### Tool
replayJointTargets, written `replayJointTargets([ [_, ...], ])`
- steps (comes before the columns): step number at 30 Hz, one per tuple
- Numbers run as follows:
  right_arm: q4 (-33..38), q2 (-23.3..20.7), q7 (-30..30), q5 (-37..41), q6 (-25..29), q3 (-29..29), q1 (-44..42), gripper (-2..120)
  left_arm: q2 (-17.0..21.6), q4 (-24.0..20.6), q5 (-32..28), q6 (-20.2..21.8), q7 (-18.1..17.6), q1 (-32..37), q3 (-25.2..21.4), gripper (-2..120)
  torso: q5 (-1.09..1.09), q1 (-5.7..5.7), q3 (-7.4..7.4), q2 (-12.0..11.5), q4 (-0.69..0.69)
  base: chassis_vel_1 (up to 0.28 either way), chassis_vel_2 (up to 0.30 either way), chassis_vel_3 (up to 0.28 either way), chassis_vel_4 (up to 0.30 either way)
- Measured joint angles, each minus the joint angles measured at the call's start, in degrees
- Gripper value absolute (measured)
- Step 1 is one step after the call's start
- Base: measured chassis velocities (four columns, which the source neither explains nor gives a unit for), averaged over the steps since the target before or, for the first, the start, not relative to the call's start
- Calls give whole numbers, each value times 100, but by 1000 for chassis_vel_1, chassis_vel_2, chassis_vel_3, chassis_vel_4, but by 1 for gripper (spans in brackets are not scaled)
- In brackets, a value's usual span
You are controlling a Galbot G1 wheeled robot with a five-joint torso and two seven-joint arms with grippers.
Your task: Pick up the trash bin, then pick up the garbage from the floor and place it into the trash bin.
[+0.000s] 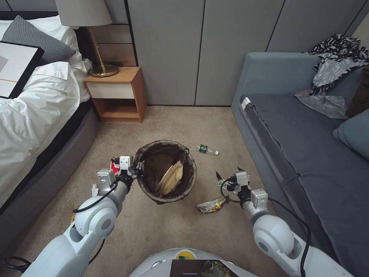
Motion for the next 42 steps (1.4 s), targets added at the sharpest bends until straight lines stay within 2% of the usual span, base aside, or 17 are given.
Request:
replayJointTargets([
  [1, 0, 0, 0, 0, 0, 0, 0, 100, 0, 0, 0, 0, 0, 0, 0, 6, 0, 0, 0, 0, 0, 0, 0, 0, 0],
  [3, -114, -422, 2, 321, -122, -254, 347, 100, -11, 6, 0, -2, 1, -24, 26, 6, 0, 0, 0, 0, 0, 0, 0, 0, 0],
  [8, -157, -572, 158, 751, -317, -526, 596, 100, -31, 22, 1, -4, 2, -46, 43, 6, -1, 0, 0, 0, -1, 0, 0, 0, 0],
  [16, -403, -277, 476, 1417, -584, -926, 745, 100, -57, 31, 13, -6, 2, -49, 69, 6, -1, 0, 0, 0, -2, 0, 0, 0, 0],
  [23, -635, -146, 472, 1467, -594, -1102, 824, 100, -43, 43, 13, -6, 1, -68, 71, 6, -1, 0, 0, 0, -1, 0, 0, 0, 0],
  [32, -740, -231, 498, 1600, -633, -1465, 989, 100, -57, 65, 12, -13, 3, -86, 72, 6, -2, 0, 0, 0, -1, 0, 0, 0, 0],
  [42, -984, 64, 839, 2031, -736, -1754, 1147, 100, -36, 89, 0, -21, 5, -128, 77, 6, -2, 0, 0, 0, -1, 0, 0, 0, 0],
])
